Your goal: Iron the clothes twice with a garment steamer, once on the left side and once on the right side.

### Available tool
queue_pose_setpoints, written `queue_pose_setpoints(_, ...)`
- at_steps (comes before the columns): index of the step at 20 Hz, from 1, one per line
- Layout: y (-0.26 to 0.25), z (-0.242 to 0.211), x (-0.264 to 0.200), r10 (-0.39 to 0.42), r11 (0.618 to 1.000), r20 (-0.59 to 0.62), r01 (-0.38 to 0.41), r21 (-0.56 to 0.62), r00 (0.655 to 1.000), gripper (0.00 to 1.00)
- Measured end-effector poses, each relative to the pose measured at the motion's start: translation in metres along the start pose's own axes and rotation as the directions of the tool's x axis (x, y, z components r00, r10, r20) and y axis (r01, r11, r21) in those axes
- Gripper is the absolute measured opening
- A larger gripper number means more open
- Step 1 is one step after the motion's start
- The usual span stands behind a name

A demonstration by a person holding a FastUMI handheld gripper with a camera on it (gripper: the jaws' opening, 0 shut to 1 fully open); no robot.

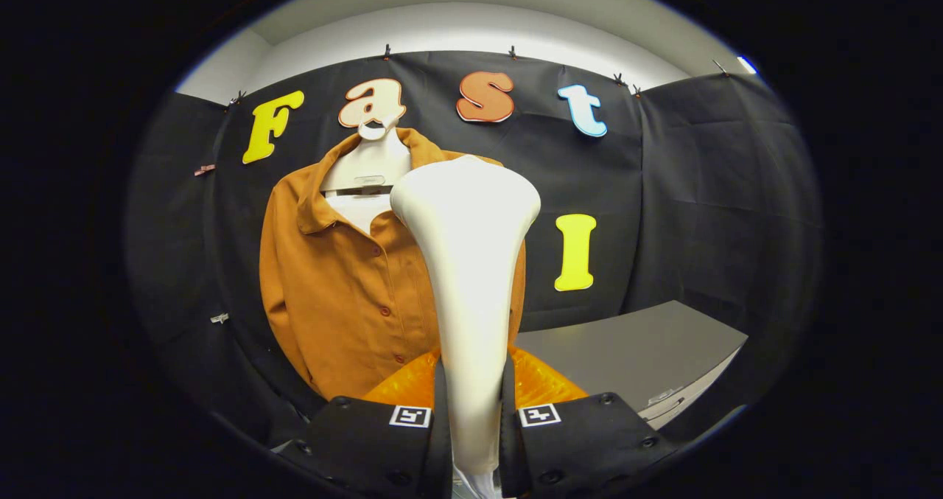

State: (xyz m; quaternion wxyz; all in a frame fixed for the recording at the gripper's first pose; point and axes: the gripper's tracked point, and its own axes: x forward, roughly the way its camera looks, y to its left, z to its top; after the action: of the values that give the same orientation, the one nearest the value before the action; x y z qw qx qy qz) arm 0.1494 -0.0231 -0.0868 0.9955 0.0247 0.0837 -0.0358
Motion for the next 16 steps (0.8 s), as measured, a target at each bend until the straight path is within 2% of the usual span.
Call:
queue_pose_setpoints(6,0.006,-0.020,0.032,-0.040,0.999,-0.006,0.040,0.023,0.999,0.29)
queue_pose_setpoints(11,0.002,-0.039,0.066,-0.070,0.998,-0.019,0.070,-0.003,0.997,0.28)
queue_pose_setpoints(16,0.013,-0.050,0.098,-0.072,0.997,-0.030,0.073,0.000,0.997,0.29)
